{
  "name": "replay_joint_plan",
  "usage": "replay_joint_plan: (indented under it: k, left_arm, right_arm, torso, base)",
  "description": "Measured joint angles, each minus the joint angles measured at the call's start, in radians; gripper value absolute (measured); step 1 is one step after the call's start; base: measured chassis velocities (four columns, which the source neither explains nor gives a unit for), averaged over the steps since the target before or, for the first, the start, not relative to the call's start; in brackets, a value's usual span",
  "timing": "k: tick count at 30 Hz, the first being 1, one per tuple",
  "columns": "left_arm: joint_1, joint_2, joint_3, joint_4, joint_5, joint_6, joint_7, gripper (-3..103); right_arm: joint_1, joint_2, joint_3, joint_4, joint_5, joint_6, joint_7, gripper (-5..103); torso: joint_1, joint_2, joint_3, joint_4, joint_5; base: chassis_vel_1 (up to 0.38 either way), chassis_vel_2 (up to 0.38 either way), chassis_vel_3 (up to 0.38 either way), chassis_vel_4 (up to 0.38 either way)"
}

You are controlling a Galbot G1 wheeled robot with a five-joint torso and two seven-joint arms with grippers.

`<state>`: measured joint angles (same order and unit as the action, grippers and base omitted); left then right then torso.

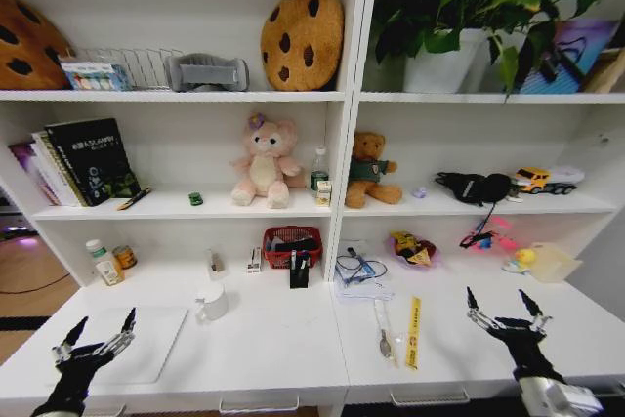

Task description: Organize the objects on the table.

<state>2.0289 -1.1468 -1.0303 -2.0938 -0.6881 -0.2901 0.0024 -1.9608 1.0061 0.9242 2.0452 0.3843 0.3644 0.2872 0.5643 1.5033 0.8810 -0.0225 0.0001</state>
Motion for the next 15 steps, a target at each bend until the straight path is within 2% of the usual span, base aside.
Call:
replay_joint_plan:
  k: [15]
  left_arm:
    - [0.0, 0.0, 0.0, 0.0, 0.0, 0.0, 0.0, 100]
  right_arm:
    - [0.001, 0.0, -0.001, -0.001, 0.0, -0.001, -0.001, 100]
  torso:
    - [0.0, 0.0, 0.0, -0.0001, -0.0003]
  base:
    - [0.141, 0.139, -0.137, -0.133]
